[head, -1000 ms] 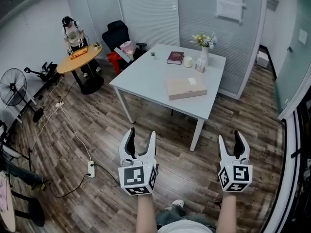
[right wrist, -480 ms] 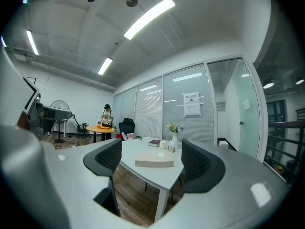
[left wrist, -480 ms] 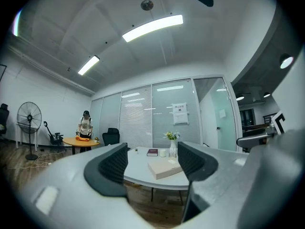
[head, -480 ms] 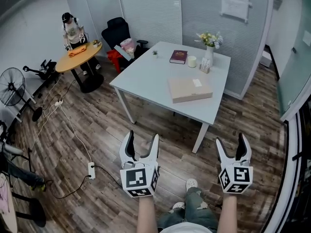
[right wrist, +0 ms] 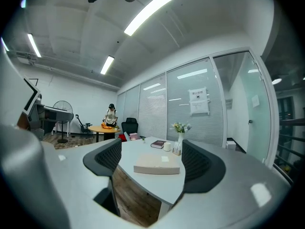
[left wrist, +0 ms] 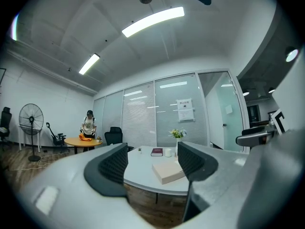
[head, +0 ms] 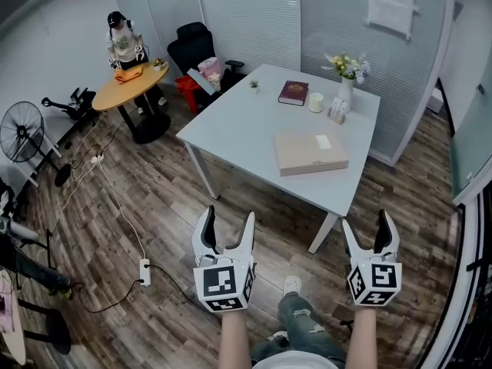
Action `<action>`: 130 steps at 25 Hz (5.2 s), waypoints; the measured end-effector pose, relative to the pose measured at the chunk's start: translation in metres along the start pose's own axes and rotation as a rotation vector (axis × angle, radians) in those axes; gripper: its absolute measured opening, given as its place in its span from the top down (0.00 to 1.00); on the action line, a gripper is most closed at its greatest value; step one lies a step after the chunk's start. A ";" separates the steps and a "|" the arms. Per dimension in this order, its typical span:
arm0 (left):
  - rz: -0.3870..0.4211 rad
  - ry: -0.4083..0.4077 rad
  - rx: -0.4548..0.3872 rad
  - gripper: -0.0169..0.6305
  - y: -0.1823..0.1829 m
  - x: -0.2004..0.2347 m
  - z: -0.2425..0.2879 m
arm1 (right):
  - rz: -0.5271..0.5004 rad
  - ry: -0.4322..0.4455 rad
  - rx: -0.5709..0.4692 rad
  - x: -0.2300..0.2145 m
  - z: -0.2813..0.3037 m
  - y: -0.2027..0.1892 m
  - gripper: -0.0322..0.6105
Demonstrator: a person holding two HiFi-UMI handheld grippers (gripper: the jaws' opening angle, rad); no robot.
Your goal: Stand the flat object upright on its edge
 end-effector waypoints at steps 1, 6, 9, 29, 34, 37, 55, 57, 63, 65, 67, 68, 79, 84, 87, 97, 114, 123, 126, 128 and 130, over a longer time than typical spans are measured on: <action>-0.001 0.000 -0.002 0.49 0.001 -0.002 0.010 | 0.000 0.004 0.000 -0.005 0.011 0.001 0.32; 0.004 0.008 -0.004 0.49 0.009 -0.011 0.070 | 0.005 0.019 -0.004 -0.035 0.069 0.011 0.32; 0.006 0.030 -0.004 0.49 0.014 -0.013 0.109 | 0.006 0.033 -0.010 -0.053 0.106 0.019 0.31; 0.014 0.036 0.036 0.49 0.010 -0.038 0.274 | 0.052 0.057 0.022 -0.133 0.259 0.016 0.32; 0.002 0.014 0.067 0.49 -0.004 -0.034 0.310 | 0.049 0.049 0.046 -0.137 0.288 0.008 0.32; -0.004 -0.012 0.065 0.49 -0.010 -0.033 0.339 | 0.047 0.027 0.054 -0.141 0.310 0.006 0.32; 0.024 -0.340 0.114 0.49 -0.021 -0.047 0.571 | 0.078 -0.255 0.123 -0.185 0.442 0.001 0.32; 0.030 -0.377 0.133 0.49 -0.028 -0.050 0.590 | 0.082 -0.290 0.145 -0.190 0.449 -0.004 0.31; 0.050 -0.472 0.206 0.49 -0.055 -0.060 0.629 | 0.114 -0.391 0.223 -0.199 0.458 -0.026 0.30; 0.052 -0.498 0.231 0.49 -0.066 -0.066 0.635 | 0.122 -0.419 0.248 -0.201 0.456 -0.032 0.29; 0.050 -0.522 0.260 0.49 -0.078 -0.071 0.638 | 0.134 -0.438 0.270 -0.201 0.454 -0.039 0.29; 0.050 -0.534 0.275 0.49 -0.083 -0.073 0.639 | 0.140 -0.445 0.282 -0.202 0.453 -0.043 0.29; 0.094 -0.656 0.437 0.49 -0.146 -0.106 0.638 | 0.294 -0.483 0.361 -0.210 0.436 -0.095 0.27; 0.140 -0.736 0.522 0.47 -0.174 -0.118 0.632 | 0.375 -0.487 0.426 -0.204 0.427 -0.127 0.27; 0.192 -0.776 0.575 0.47 -0.190 -0.125 0.629 | 0.402 -0.487 0.467 -0.203 0.422 -0.144 0.27; 0.231 -0.853 0.688 0.46 -0.224 -0.137 0.627 | 0.444 -0.508 0.572 -0.206 0.408 -0.177 0.23; 0.350 -1.090 0.870 0.38 -0.269 -0.161 0.609 | 0.751 -0.526 0.599 -0.195 0.389 -0.228 0.14; 0.375 -1.181 0.955 0.37 -0.277 -0.166 0.604 | 0.992 -0.518 0.500 -0.197 0.391 -0.240 0.11; 0.338 -1.201 0.969 0.37 -0.274 -0.168 0.609 | 1.033 -0.508 0.502 -0.197 0.394 -0.244 0.10; 0.354 -1.216 0.968 0.37 -0.274 -0.170 0.613 | 1.062 -0.504 0.499 -0.197 0.397 -0.247 0.10; 0.389 -1.238 0.979 0.37 -0.275 -0.172 0.615 | 1.081 -0.499 0.496 -0.197 0.399 -0.249 0.10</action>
Point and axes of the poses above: the fingertips, and each gripper's own axes: z forward along the fingers, x to its left, y out of its top, the point moved 5 cm from there along -z, backward along the fingers, and after that the axes turned 11 degrees about y, right-handed, at the moved point
